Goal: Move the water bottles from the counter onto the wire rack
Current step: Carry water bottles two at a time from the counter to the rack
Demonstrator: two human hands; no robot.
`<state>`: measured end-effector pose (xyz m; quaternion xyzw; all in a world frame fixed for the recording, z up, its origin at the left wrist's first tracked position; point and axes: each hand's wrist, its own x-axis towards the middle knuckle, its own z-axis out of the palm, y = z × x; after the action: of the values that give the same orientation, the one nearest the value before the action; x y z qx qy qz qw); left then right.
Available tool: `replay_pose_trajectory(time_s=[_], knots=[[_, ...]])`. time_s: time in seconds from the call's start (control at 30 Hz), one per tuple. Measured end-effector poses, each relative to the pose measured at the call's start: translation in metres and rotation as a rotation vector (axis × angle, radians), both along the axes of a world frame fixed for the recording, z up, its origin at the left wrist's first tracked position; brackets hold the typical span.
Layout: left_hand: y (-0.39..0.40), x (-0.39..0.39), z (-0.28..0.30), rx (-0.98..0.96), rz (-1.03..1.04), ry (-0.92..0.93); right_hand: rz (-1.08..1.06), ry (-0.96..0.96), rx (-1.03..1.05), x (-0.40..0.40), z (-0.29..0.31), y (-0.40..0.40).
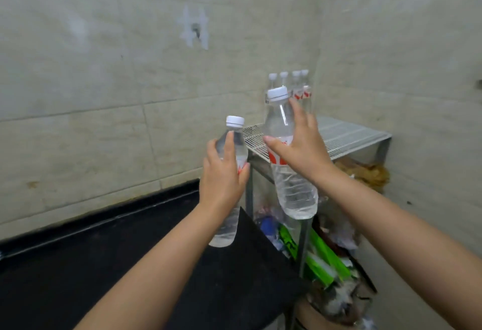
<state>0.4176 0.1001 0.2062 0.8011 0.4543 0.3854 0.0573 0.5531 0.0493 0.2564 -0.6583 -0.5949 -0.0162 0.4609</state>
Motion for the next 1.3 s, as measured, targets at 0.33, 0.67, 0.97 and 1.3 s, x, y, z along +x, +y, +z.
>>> replay_pose_trajectory(time_s=[0.33, 0.67, 0.97, 1.3], knots=[[0.127, 0.160, 0.062, 0.281, -0.055, -0.210, -0.120, 0.001, 0.164, 0.154, 0.065, 0.114], [0.249, 0.282, 0.048, 0.273, -0.028, -0.315, -0.069, 0.009, 0.131, 0.274, 0.039, 0.257], [0.332, 0.366, 0.021, 0.180, 0.173, -0.344, 0.131, 0.053, 0.020, 0.359, -0.005, 0.367], [0.377, 0.414, 0.002, 0.188, 0.389, -0.215, 0.220, 0.195, 0.038, 0.375, -0.031, 0.426]])
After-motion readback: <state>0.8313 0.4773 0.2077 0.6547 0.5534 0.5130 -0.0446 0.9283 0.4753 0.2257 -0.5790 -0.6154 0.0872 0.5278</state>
